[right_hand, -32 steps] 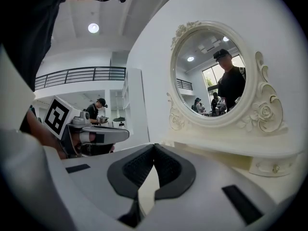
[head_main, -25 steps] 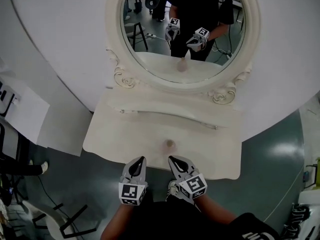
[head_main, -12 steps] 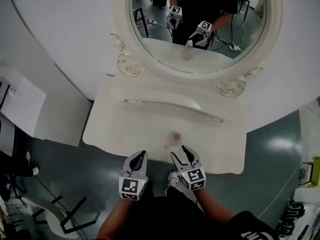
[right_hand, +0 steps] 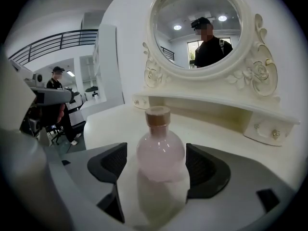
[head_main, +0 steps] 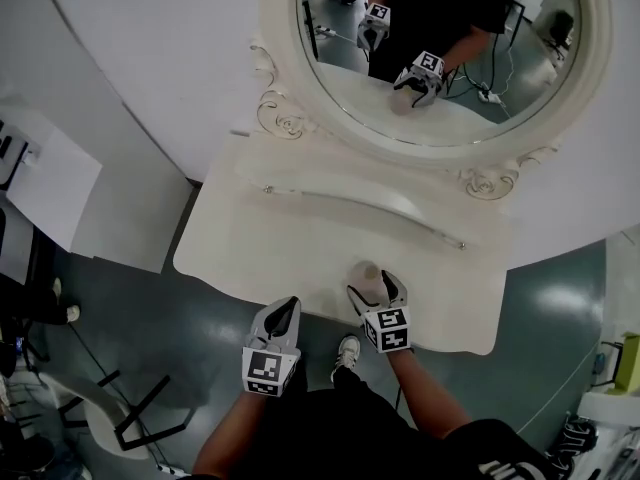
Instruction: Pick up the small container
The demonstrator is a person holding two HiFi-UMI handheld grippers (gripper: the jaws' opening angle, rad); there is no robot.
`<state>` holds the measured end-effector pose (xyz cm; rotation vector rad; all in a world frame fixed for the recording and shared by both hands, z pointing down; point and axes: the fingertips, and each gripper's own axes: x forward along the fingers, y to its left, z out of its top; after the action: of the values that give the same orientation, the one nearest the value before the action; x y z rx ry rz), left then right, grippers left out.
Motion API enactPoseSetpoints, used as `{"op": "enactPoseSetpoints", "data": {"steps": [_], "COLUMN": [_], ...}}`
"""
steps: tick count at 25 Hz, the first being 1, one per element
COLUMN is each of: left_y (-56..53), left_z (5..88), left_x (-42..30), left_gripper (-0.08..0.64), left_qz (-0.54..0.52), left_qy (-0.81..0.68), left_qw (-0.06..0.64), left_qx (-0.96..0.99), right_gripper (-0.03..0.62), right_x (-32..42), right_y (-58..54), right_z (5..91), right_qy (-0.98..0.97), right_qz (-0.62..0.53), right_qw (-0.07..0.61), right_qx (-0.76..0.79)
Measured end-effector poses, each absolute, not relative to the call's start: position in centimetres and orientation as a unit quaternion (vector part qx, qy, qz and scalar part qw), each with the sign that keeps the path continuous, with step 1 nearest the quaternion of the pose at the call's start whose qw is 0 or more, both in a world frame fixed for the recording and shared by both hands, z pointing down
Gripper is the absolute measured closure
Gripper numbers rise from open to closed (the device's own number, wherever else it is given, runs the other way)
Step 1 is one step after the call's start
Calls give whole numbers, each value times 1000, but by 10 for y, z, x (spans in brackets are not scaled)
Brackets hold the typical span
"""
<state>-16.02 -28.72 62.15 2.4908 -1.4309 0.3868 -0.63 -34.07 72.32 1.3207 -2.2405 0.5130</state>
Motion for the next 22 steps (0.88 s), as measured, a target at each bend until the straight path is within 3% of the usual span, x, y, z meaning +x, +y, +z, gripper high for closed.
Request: {"op": "enactPoseSetpoints", "data": {"steps": [22], "left_y": [-299], "left_z": [638], "left_x": [-158], "left_gripper": [552], "left_qz": [146], "left_qy": [-483], "left_qw": [132], "left_qx": [853], "right_gripper": [238], "right_x": [-17], "right_y": [-367], "right_z": [762], "right_qy": [-799], "right_qz": [216], "right_qw": [327], "right_qx": [456]}}
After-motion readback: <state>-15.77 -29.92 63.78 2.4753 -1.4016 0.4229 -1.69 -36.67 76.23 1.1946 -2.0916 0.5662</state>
